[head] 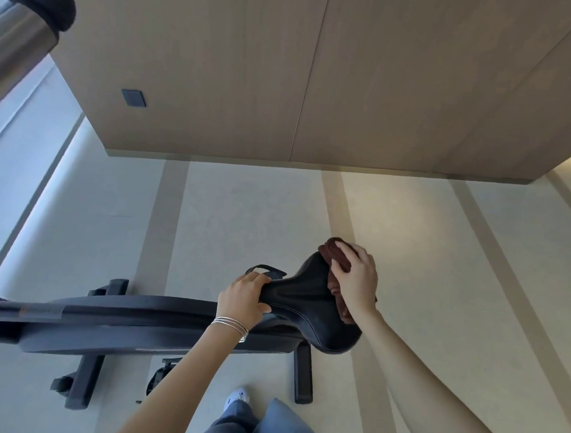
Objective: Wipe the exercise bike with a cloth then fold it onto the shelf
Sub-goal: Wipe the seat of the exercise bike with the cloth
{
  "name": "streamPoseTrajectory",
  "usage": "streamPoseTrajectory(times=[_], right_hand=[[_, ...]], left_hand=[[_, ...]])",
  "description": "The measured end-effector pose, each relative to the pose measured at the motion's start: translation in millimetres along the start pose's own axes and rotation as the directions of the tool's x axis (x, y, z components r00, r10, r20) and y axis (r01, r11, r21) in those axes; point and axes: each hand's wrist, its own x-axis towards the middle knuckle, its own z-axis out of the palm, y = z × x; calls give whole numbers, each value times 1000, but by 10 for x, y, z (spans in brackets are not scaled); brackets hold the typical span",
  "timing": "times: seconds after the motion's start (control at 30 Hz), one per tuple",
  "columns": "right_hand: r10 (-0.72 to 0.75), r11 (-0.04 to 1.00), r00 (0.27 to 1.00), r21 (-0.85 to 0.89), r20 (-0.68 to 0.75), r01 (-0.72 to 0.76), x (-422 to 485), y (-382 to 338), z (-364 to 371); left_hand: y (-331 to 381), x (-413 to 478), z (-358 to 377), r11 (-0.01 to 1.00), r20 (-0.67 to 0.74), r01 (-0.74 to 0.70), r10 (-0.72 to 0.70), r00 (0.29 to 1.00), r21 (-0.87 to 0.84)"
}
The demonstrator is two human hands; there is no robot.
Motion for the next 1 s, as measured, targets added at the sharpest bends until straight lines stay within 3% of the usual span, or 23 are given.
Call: streamPoseTrajectory(times=[0.13,0.37,0.63,0.73,0.8,0.9,1.0], right_hand=[[35,998,998,-58,43,-33,179,-128,71],[-289,957,955,-37,-67,287,-910,244,-135],[19,1000,1000,9,-8,-19,-129,-249,-2],[-186,982,981,-23,59,187,-312,-194,-22],[-354,935,928,31,119,353,-515,-61,-87],[-601,797,773,75,203,600,-749,107,-140],[-721,682,654,66,228,729,-608,-7,-81]], left_hand=[[1,1,-4,1000,-4,9,-9,1000,-2],[2,2,21,1000,-10,24,-24,1000,-11],[13,-49,11,1000,-16,5,-5,1000,-17],[-43,-119,6,999,0,-41,41,999,-14],[-143,-207,12,999,-16,-29,29,999,15],[-425,-423,50,998,-11,29,-28,1000,58],[-695,-686,81,996,17,79,-80,997,47]])
